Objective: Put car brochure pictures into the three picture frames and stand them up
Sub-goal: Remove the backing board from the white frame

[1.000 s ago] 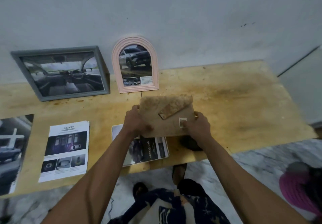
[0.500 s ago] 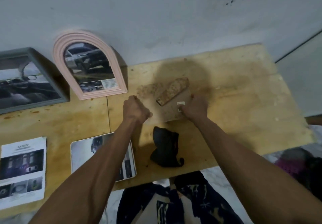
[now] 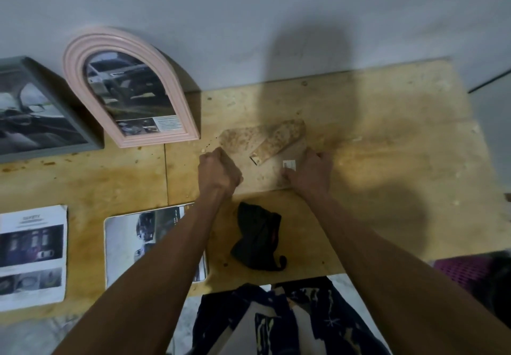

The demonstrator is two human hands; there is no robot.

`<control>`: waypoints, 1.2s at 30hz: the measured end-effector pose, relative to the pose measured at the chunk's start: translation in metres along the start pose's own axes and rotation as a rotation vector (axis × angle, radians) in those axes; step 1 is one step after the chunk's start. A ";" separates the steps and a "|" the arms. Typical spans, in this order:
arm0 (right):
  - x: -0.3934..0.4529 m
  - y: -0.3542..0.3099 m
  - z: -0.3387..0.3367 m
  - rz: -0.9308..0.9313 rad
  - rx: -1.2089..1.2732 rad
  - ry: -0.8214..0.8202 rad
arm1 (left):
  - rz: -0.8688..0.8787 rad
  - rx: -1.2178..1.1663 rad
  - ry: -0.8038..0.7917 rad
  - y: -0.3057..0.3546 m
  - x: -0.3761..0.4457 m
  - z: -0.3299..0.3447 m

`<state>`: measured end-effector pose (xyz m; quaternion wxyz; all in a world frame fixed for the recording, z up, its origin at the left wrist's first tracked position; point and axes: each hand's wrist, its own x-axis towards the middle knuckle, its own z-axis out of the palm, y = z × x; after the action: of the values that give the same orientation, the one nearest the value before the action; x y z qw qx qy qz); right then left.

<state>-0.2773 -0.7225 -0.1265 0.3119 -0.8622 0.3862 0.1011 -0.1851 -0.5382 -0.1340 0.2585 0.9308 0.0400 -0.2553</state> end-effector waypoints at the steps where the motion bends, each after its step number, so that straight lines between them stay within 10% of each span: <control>1: -0.001 0.000 0.000 0.004 0.009 0.002 | 0.009 -0.012 0.005 -0.001 -0.001 0.001; 13: -0.020 -0.013 0.006 0.026 -0.060 0.098 | 0.090 -0.060 -0.034 -0.008 -0.027 -0.022; 36: -0.240 -0.101 0.158 -0.205 0.013 -0.189 | 0.057 0.148 0.061 -0.263 -0.079 -0.148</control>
<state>-0.3568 -0.4289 -0.1043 0.3614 -0.8816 0.2655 0.1471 -0.2410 -0.2330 -0.1071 0.1948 0.9555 0.0025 -0.2217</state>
